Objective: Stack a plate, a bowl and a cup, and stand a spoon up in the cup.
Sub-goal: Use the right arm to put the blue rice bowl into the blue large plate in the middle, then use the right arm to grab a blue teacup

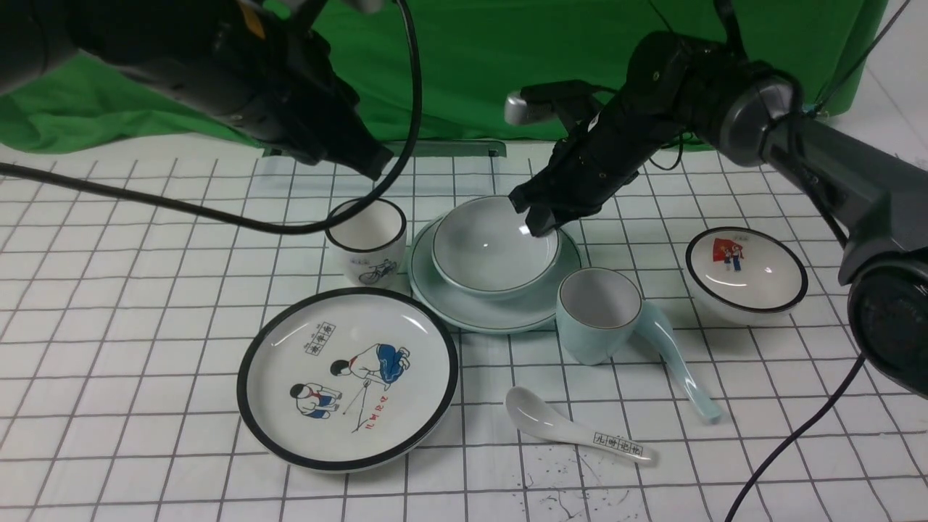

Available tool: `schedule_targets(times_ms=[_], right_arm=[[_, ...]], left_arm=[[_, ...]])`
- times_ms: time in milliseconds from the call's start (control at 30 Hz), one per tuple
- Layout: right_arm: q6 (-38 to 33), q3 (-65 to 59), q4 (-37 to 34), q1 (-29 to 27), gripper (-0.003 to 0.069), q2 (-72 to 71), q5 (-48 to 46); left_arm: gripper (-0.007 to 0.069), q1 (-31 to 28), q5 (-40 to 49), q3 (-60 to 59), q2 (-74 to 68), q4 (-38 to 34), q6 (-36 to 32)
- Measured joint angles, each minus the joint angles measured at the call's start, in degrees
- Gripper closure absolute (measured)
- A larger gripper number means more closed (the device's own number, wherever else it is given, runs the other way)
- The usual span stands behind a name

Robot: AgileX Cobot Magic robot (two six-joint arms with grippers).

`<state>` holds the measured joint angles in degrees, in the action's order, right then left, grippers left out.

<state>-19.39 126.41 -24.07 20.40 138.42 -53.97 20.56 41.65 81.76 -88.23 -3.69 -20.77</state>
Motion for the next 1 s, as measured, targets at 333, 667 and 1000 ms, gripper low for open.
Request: schedule_targets(times_ms=[333, 667, 1000], right_arm=[[0.7, 0.0, 0.8, 0.0, 0.0356, 0.0, 0.4], [1.2, 1.1, 5.2, -2.9, 0.0193, -6.7, -5.6], [-0.8, -4.1, 10.4, -3.4, 0.0192, -21.5, -15.0]], left_arm=[[0.0634, 0.0, -0.1, 0.0, 0.0, 0.4, 0.0], [0.0634, 0.0, -0.1, 0.0, 0.0, 0.7, 0.0], [0.0634, 0.0, 0.2, 0.0, 0.0, 0.7, 0.1]])
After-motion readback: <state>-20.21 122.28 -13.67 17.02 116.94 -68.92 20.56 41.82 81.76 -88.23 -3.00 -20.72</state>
